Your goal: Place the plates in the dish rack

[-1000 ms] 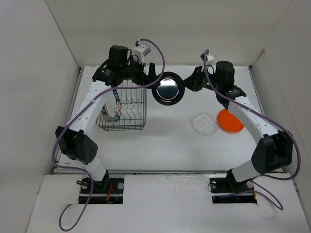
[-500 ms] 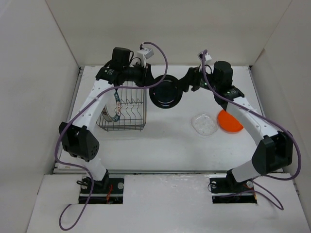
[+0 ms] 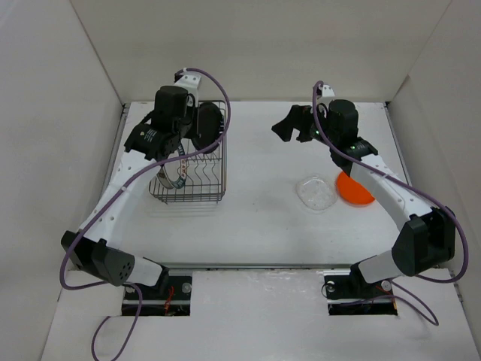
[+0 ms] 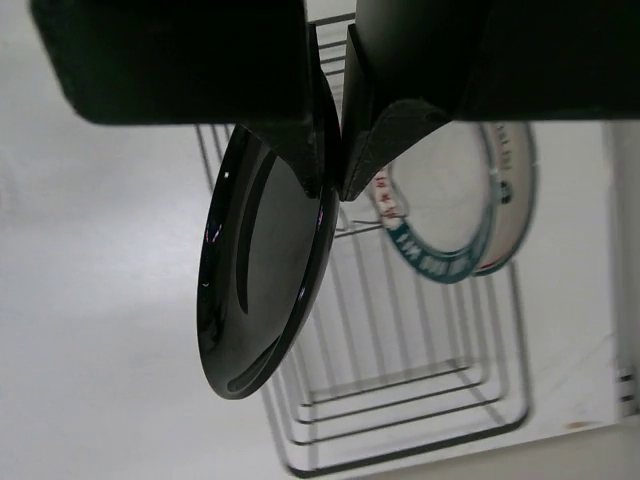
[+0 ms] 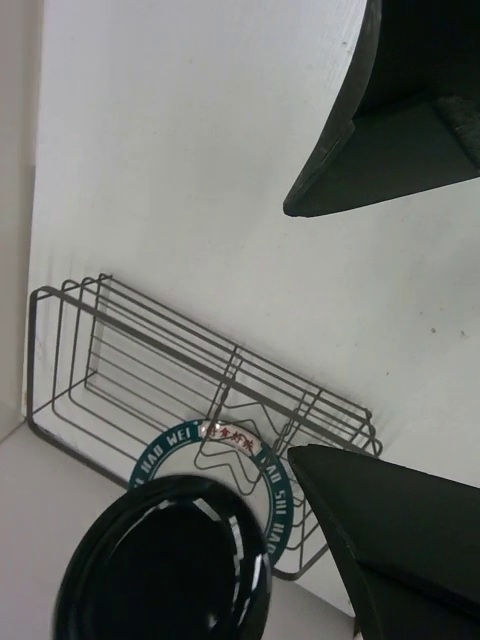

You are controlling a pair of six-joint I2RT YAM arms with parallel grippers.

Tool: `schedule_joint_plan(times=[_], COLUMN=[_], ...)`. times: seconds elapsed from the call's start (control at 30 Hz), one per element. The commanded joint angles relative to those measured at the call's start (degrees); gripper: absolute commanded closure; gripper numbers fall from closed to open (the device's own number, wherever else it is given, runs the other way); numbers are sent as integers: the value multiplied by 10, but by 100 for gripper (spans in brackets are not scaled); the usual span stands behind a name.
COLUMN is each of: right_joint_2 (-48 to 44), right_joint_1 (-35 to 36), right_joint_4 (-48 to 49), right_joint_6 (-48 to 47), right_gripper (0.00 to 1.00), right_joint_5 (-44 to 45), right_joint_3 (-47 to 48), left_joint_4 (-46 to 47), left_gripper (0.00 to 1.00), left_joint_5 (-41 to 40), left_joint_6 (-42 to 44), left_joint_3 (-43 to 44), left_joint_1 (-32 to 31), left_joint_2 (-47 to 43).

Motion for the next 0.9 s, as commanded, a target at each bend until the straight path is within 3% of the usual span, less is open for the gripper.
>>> schedule_joint_plan(times=[0.0, 0.27, 0.87], right_joint_2=[-5, -5, -15], right_joint_1=[8, 13, 7], right_joint_4=[-4, -9, -20], right_joint_6=[-6, -12, -29], right_gripper=[0, 0, 0], right_joint_5=[29, 34, 34], right_joint_3=[-10, -26, -37], left_joint_4=[-5, -5, 19], left_gripper=[100, 100, 100], left_joint_5=[-169, -243, -210], left_joint_6=[-25, -62, -70], left_joint_3=[-34, -64, -105], left_joint_1=[3, 17, 40], left_joint_2=[-7, 18, 68])
